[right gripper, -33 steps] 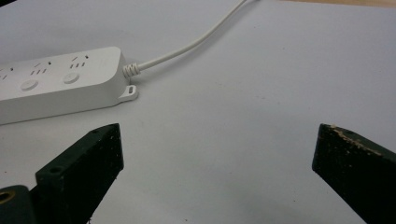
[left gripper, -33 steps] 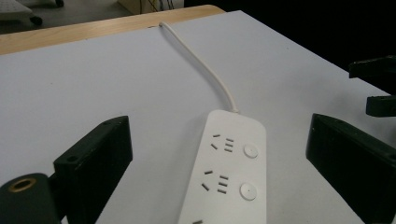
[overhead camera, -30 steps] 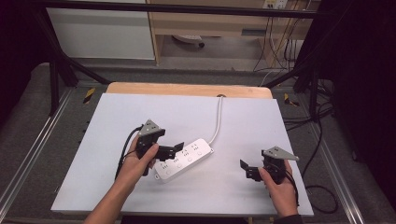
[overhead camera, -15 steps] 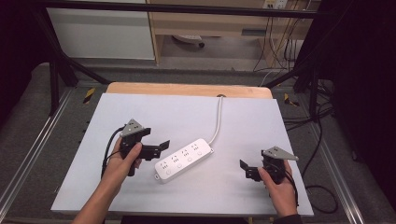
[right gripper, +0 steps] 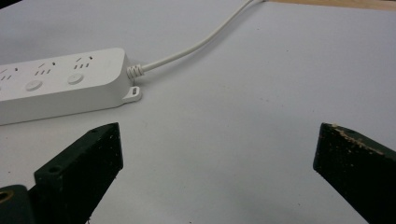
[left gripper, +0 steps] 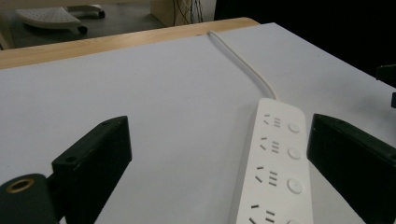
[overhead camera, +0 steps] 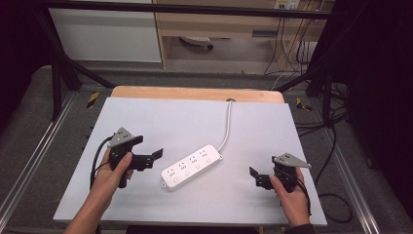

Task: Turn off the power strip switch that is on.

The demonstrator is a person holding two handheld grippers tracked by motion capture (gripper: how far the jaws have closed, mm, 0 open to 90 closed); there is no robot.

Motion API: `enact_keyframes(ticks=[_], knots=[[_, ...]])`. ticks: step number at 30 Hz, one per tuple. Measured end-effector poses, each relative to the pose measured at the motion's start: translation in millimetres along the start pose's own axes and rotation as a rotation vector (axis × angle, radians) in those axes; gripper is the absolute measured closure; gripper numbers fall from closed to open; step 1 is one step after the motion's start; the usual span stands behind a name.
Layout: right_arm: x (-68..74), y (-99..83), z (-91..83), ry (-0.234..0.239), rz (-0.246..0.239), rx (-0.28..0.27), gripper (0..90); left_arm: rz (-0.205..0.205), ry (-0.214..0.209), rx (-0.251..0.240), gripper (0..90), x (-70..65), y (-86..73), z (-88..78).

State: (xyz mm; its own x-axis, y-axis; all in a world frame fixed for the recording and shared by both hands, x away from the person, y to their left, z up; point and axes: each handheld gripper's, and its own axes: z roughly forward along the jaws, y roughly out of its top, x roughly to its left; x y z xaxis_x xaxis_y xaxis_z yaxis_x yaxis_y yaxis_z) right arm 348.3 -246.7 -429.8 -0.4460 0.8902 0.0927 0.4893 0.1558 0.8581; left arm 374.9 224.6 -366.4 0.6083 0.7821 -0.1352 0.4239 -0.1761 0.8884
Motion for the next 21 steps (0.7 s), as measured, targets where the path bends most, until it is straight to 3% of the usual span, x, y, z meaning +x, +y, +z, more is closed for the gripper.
enact_keyframes(ticks=[21], knots=[[-0.1, -0.7, 0.5, -0.002, 0.002, 0.003, 2.3, -0.058, 0.058, -0.045, 5.7, 30.4, -18.5, -49.0]])
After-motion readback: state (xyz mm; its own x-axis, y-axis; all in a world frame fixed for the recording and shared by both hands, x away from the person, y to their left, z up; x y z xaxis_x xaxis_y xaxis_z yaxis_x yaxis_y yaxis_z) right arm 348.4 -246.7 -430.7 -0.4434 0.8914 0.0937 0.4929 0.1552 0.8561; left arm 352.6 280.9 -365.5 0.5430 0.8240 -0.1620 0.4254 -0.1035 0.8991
